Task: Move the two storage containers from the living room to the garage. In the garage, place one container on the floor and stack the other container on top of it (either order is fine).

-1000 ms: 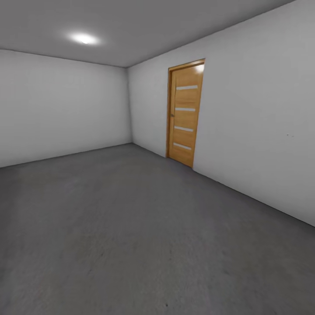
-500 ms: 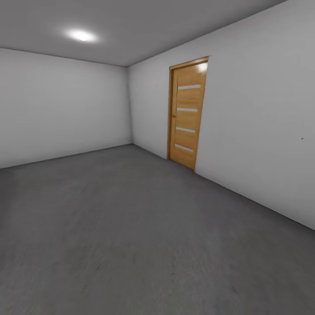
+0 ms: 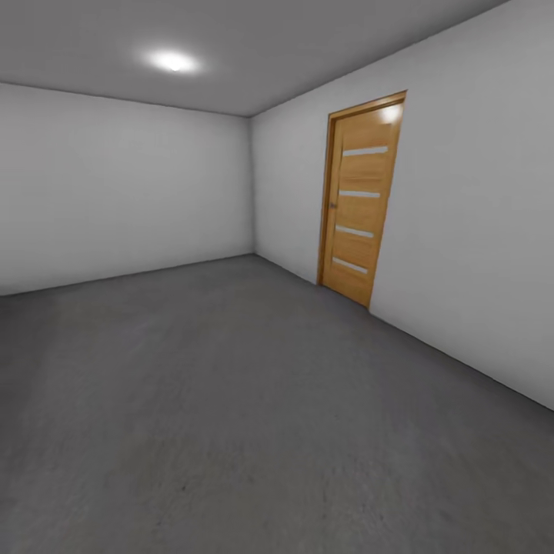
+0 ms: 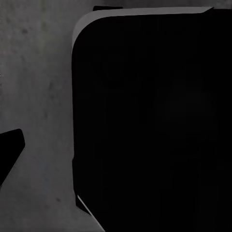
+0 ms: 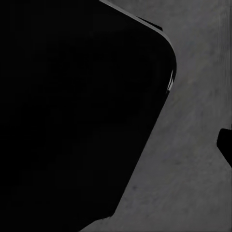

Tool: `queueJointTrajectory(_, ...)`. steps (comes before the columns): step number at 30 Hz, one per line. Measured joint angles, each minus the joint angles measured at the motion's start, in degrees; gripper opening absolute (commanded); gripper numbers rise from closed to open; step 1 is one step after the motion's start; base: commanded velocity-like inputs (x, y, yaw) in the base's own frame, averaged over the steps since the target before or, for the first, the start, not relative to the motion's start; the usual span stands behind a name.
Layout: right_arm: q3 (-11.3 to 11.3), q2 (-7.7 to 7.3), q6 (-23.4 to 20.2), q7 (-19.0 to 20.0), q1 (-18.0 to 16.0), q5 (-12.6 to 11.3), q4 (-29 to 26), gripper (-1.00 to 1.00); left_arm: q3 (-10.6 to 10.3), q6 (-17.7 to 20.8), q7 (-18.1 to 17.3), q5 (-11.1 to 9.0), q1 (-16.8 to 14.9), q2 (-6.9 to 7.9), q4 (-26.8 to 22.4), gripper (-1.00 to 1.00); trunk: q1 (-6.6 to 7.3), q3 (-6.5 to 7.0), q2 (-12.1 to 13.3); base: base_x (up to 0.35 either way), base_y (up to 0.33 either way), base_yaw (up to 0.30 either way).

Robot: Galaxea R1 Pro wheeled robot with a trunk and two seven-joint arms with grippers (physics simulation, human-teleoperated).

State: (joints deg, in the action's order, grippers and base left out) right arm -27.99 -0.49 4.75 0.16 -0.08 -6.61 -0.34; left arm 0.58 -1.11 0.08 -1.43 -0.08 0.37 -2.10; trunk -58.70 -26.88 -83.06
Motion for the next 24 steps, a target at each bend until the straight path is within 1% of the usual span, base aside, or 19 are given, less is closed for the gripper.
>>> queueJointTrajectory(24, 0.0, -0.03, 0.0, 0.3, 0.0, 0.0, 0.0, 1.00, 0.0, 0.0, 0.0, 0.0, 0.0, 0.01, 0.0, 1.00, 0.00, 0.00, 0.0, 0.322, 0.000, 0.001)
